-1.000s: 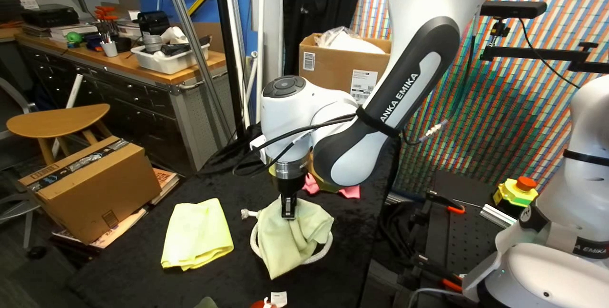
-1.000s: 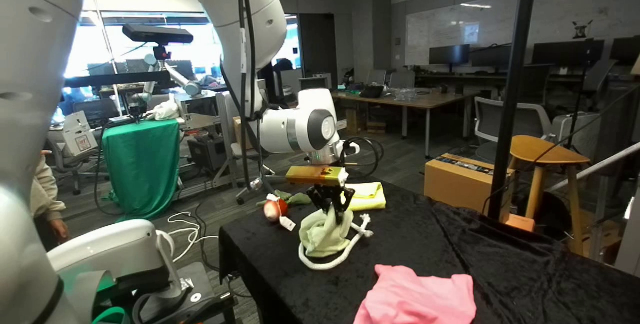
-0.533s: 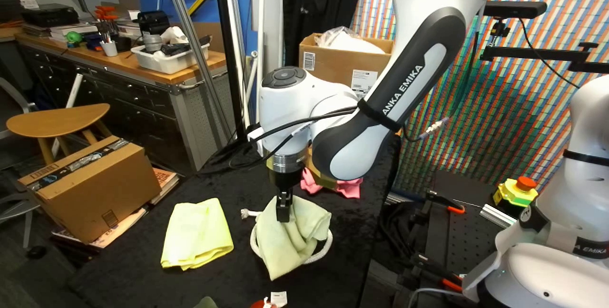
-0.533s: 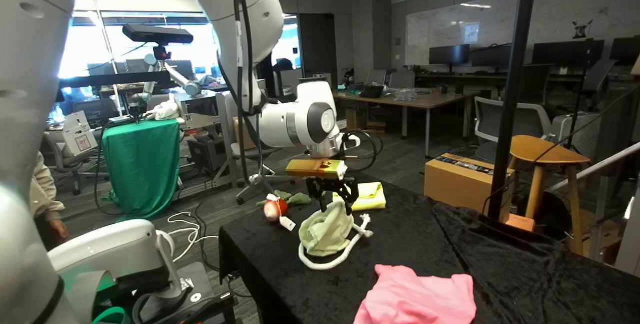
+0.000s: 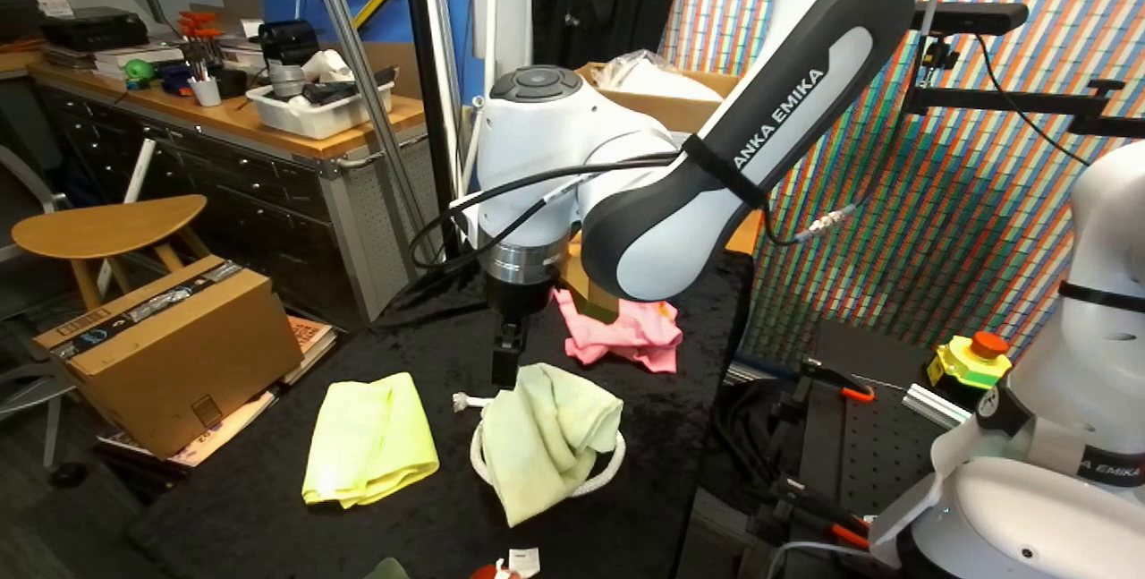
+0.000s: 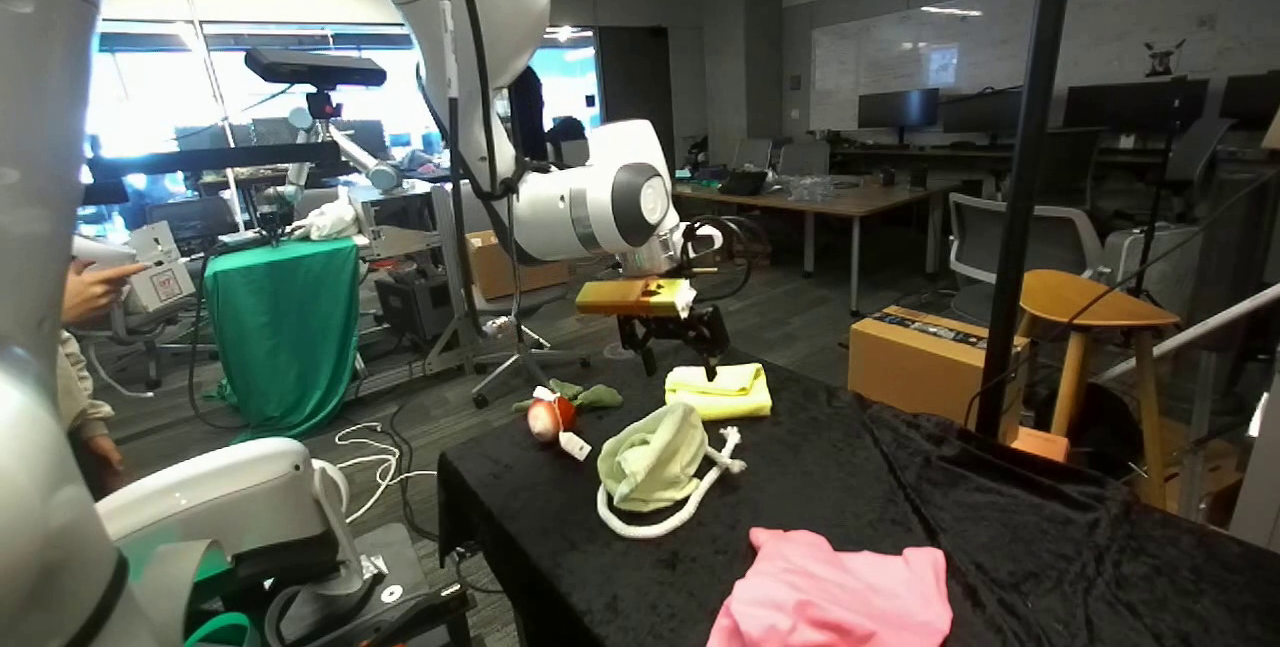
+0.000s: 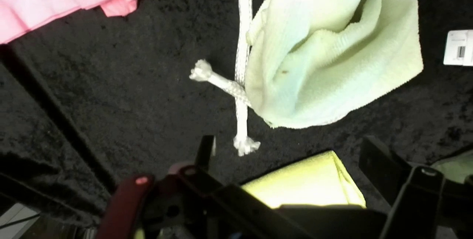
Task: Put the things in one heap
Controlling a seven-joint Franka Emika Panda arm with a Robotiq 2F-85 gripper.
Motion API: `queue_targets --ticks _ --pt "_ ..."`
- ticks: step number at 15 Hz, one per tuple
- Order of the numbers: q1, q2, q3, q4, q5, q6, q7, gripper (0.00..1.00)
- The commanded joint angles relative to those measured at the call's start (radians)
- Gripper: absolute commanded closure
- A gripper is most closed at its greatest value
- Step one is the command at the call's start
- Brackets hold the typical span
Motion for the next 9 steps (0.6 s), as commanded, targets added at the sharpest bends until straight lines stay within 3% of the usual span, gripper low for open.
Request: queue_targets --ticks 1,5,9 --pt "0.027 0.034 0.000 0.072 -0.020 0.016 0.037 0.00" --pt "0.062 0.106 0.017 0.190 -0.009 -0.053 0.016 0.00" --pt "0.109 0.195 0.041 0.360 0.001 -0.229 -0.008 0.00"
